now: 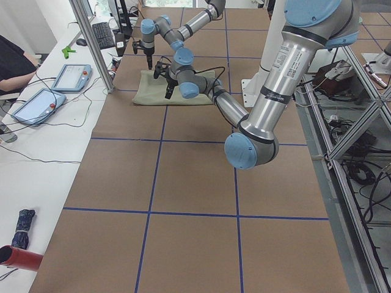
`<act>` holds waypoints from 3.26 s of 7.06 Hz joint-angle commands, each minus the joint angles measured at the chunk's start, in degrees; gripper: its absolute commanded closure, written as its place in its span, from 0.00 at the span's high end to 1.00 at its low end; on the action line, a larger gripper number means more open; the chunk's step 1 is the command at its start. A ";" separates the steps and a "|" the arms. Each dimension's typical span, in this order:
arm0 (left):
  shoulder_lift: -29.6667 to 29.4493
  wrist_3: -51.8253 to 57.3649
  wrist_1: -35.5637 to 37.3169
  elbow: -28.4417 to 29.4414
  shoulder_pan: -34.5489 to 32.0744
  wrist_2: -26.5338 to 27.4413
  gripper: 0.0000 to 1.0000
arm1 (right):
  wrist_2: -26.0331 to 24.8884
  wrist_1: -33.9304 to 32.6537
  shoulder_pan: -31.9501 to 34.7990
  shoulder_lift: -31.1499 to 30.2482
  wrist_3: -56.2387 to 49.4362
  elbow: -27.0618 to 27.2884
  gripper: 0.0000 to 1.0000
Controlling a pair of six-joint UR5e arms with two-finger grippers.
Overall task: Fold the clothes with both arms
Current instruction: 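Lower the left gripper to the shirt's near end while the right gripper follows, then move the right gripper down to the shirt's near corner beside the left gripper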
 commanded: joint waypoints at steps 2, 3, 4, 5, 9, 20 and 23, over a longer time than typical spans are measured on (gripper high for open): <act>0.27 -15.56 0.03 -0.57 4.57 -4.87 1.00 | 7.05 -11.01 -1.03 -11.91 2.55 24.97 1.00; 0.10 -22.93 0.03 -0.92 8.16 -3.04 1.00 | 8.38 -11.21 -3.04 -16.75 8.14 32.20 1.00; 0.10 -29.61 0.29 -1.27 12.72 1.07 1.00 | 9.96 -11.47 -4.54 -21.41 11.59 39.32 1.00; -0.51 -34.73 3.77 -1.36 17.03 5.11 1.00 | 9.98 -11.65 -6.03 -25.89 15.62 45.92 1.00; -5.35 -44.70 14.62 -0.13 28.57 14.20 1.00 | 10.16 -11.48 -7.80 -36.38 18.56 58.63 1.00; -5.27 -44.71 16.02 1.28 29.12 17.81 0.11 | 9.45 -11.21 -8.95 -37.10 20.58 58.73 1.00; -5.44 -43.66 18.12 0.49 29.12 17.64 0.00 | 9.63 -10.86 -10.43 -37.10 24.08 58.99 1.00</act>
